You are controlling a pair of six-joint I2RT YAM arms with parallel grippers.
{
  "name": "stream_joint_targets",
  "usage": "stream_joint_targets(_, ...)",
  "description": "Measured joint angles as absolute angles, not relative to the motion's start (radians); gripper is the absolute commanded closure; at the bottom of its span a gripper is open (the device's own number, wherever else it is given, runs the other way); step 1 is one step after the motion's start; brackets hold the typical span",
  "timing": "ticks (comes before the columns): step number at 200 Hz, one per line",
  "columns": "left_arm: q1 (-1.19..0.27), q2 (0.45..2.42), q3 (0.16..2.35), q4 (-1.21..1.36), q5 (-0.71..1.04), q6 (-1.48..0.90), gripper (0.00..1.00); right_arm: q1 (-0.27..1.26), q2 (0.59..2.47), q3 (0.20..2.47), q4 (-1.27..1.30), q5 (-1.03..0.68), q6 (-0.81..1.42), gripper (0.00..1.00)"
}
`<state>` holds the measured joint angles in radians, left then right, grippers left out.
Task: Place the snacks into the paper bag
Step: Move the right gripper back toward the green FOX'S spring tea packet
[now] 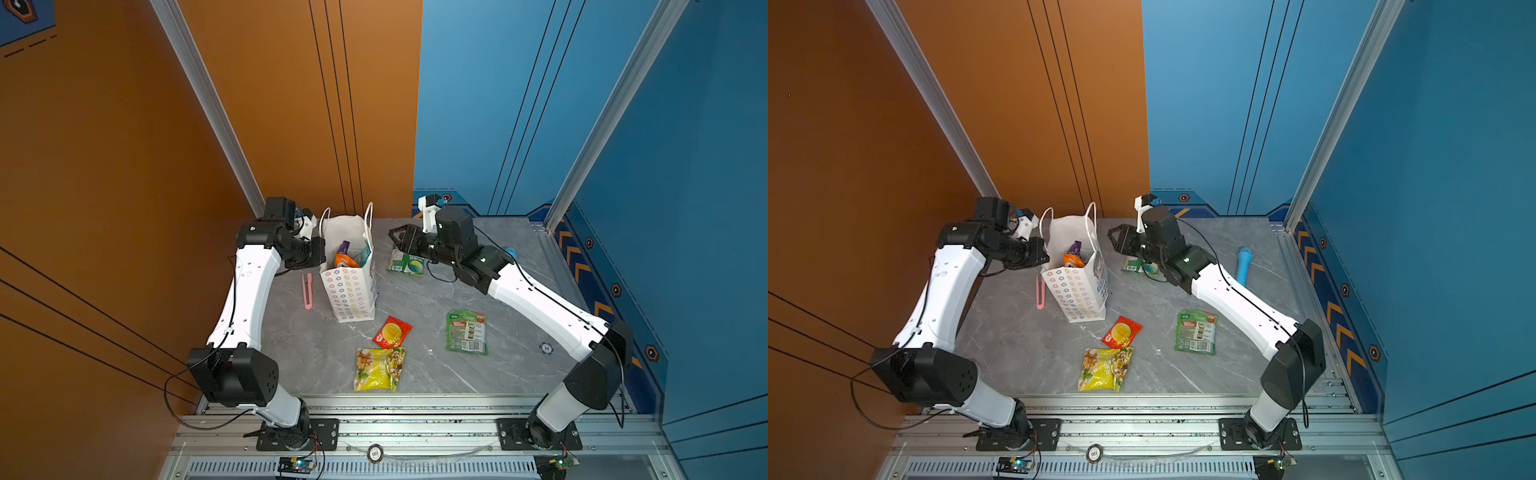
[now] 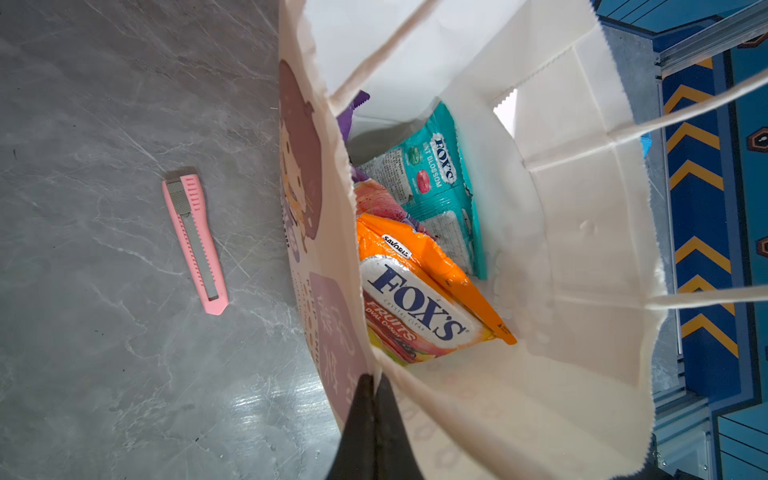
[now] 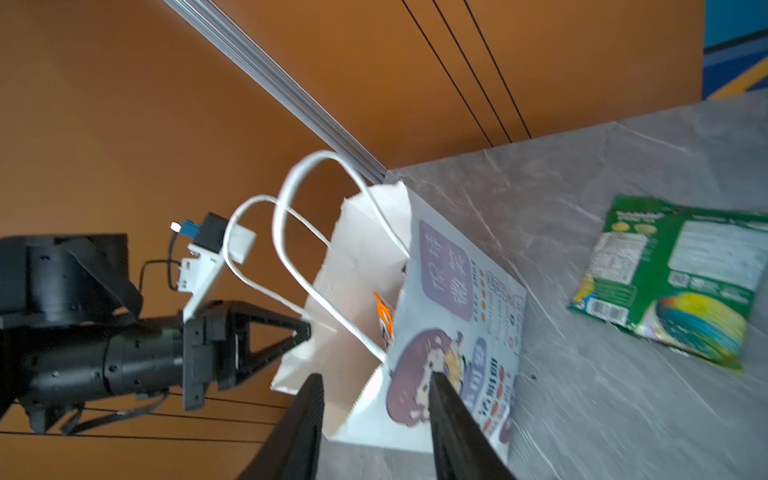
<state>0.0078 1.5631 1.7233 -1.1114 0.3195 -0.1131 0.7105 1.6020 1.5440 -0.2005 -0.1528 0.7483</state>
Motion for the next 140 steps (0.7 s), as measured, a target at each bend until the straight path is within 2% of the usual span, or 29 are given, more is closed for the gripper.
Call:
stream_joint_targets(41, 0.008, 1.563, 1.723, -1.111, 0.319, -0.113, 1.0, 0.677, 1.507, 1.31, -0.216, -0.118, 0.766, 0.56)
stream_joint_targets(87, 0.008, 1.563, 1.723, -1.111, 0.319, -0.113, 1.0, 0.554, 1.515, 1.111, -0.179, -0.128, 0.835, 0.54)
stream_joint_targets(103, 0.008, 1.563, 1.723, -1.111, 0.319, -0.113, 1.0, 0.536, 1.537, 1.105, -0.177, -0.127, 0.836, 0.45)
stream_joint_targets(127, 0.008, 1.563, 1.723, -1.111, 0.319, -0.113, 1.0, 0.522, 1.57, 1.106, -0.161, -0.127, 0.823, 0.21)
stream_joint_targets(140, 0.008, 1.563, 1.723, -1.111, 0.319, -0.113, 1.0, 0.515, 1.594, 1.109, -0.152, -0.125, 0.809, 0.14)
